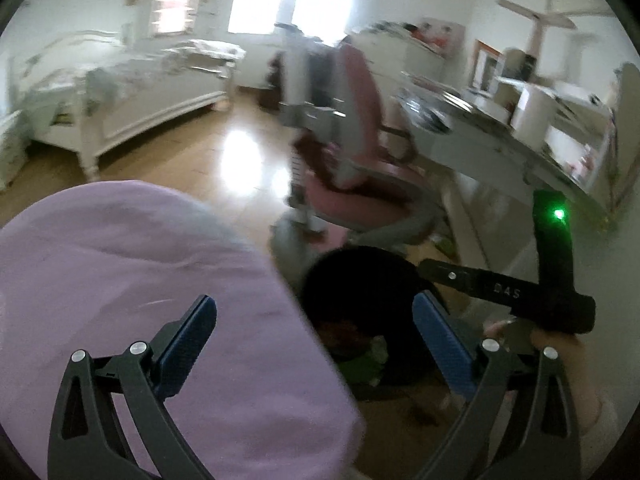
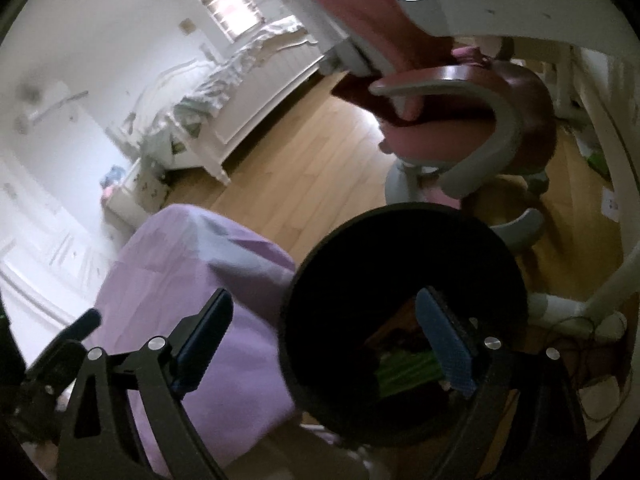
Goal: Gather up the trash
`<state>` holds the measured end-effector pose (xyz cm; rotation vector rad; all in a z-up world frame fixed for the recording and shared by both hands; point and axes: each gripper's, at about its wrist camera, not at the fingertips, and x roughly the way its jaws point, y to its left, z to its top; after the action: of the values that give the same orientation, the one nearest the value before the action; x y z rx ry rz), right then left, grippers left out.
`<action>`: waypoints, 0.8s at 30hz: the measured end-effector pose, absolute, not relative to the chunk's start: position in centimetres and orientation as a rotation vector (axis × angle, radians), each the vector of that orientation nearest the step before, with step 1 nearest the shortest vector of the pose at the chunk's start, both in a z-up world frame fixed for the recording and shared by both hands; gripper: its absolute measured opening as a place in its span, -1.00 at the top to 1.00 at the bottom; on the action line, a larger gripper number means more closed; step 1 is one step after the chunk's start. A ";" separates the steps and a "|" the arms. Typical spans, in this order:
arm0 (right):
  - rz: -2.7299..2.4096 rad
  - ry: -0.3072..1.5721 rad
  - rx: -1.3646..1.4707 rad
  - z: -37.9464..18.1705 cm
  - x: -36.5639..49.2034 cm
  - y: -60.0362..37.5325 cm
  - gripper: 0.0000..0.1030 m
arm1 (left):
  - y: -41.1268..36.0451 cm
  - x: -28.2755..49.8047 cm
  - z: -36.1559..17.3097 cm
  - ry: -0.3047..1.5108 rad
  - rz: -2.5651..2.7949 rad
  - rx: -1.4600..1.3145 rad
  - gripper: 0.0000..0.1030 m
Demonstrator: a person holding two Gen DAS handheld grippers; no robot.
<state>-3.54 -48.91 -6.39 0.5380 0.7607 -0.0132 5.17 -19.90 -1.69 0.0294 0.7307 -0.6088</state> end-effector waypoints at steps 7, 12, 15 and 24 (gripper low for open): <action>0.084 0.727 0.407 -3.1 -1.2 -40.1 -0.90 | -11.5 4.3 -1.0 0.713 -0.331 -0.015 -0.90; 0.155 0.644 0.315 0.0 -0.5 -31.9 -0.90 | -5.2 3.3 -1.1 0.702 -0.137 -0.039 -0.90; 0.203 0.591 0.259 1.4 -0.8 -27.1 -0.90 | -1.6 2.5 -1.1 0.694 -0.068 -0.093 -0.90; 0.287 0.543 0.166 2.8 -1.7 -18.6 -0.90 | 5.0 0.5 -1.1 0.662 0.024 -0.200 -0.90</action>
<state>-1.66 -18.56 2.76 0.1665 0.5431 0.2866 0.46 5.05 -1.13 -0.1999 0.6624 0.0242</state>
